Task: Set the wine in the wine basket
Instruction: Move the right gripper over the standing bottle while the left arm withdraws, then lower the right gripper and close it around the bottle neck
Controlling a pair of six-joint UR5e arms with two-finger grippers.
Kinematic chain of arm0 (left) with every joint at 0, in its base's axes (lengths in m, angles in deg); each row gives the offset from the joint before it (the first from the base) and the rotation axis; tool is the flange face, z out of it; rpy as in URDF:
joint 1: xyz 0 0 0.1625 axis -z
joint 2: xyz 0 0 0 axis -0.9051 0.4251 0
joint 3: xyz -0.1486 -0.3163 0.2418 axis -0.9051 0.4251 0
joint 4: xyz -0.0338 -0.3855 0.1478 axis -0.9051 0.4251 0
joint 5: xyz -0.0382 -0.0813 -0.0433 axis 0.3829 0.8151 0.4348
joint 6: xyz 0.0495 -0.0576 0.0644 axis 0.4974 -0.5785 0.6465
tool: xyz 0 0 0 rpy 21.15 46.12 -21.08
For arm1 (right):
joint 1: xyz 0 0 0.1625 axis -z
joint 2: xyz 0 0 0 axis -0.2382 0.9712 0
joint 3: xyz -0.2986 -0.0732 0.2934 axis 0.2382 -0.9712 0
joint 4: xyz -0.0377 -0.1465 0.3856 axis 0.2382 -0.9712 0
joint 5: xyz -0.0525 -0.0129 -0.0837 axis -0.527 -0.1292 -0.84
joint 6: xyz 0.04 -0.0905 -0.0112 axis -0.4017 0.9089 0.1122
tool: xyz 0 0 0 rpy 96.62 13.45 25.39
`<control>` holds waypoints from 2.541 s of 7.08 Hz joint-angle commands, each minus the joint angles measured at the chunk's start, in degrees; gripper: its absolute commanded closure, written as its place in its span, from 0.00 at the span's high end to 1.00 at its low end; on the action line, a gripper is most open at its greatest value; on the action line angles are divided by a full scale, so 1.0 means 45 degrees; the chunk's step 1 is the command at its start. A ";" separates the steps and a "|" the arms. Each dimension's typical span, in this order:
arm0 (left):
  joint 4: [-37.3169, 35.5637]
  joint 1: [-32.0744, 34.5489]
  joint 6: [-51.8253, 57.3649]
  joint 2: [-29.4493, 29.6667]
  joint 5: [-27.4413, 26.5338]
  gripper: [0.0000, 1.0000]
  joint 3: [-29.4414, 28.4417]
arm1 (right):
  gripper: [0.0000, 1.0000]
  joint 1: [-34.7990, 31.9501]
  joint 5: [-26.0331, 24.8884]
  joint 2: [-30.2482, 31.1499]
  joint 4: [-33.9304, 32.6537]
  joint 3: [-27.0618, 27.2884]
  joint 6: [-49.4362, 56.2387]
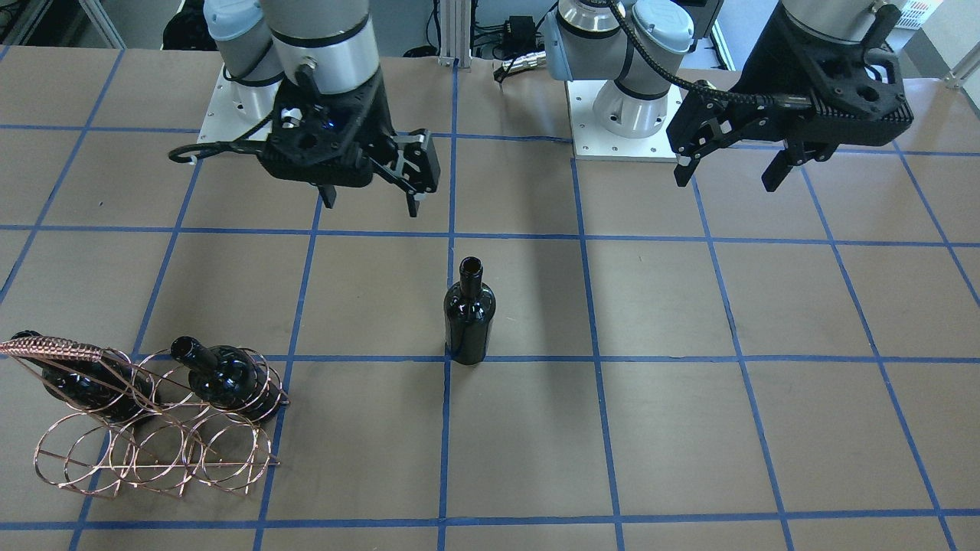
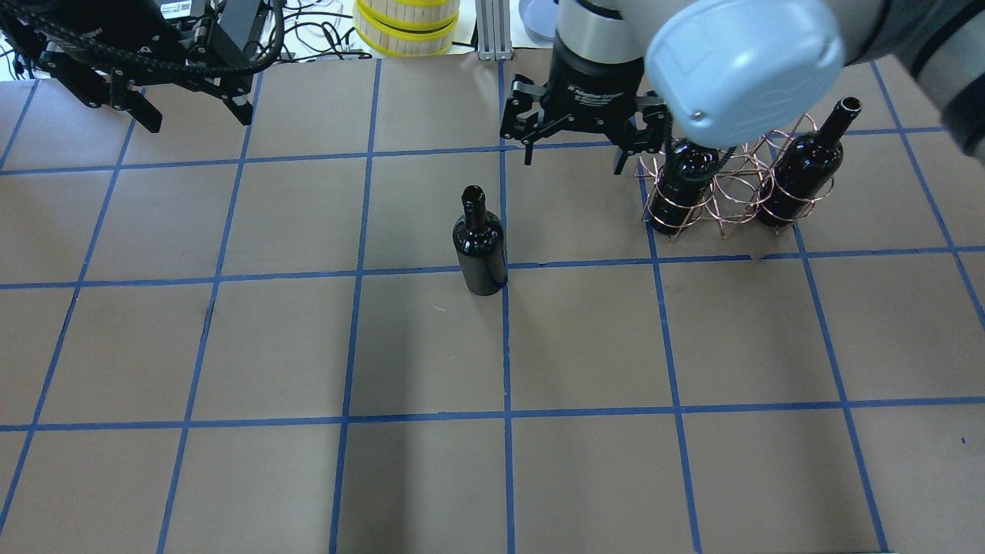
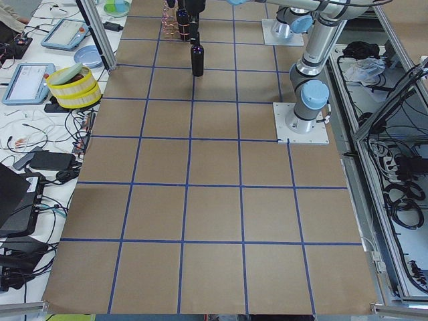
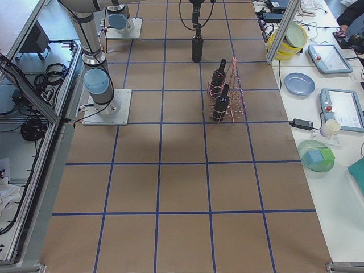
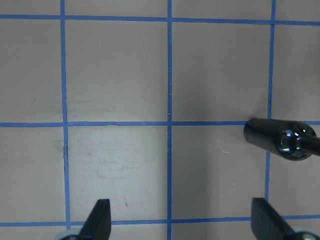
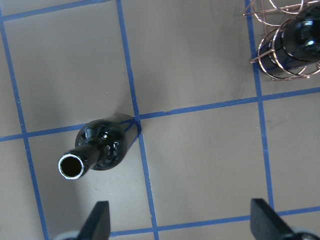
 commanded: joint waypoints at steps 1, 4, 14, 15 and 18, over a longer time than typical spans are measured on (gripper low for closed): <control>0.0083 -0.0025 0.0094 0.0062 0.0193 0.99 0.0025 | 1.00 -0.1293 -0.0427 -0.1178 -0.0877 -0.0514 -0.1701; 0.0006 0.0112 0.0250 0.0141 0.0037 0.98 0.0434 | 1.00 -0.1611 -0.0839 -0.1612 -0.1507 -0.0458 -0.1792; -0.0034 0.0131 0.0250 -0.0035 0.0057 1.00 0.0475 | 0.78 -0.1670 -0.0349 -0.2903 -0.1605 -0.0360 -0.1074; -0.0035 0.0131 0.0250 -0.0035 0.0076 1.00 0.0475 | 0.69 -0.1689 -0.0349 -0.2902 -0.1605 -0.0340 -0.0992; -0.0015 0.0131 0.0270 -0.0036 0.0115 1.00 0.0475 | 0.22 -0.1670 -0.0349 -0.2863 -0.1625 -0.0340 -0.0952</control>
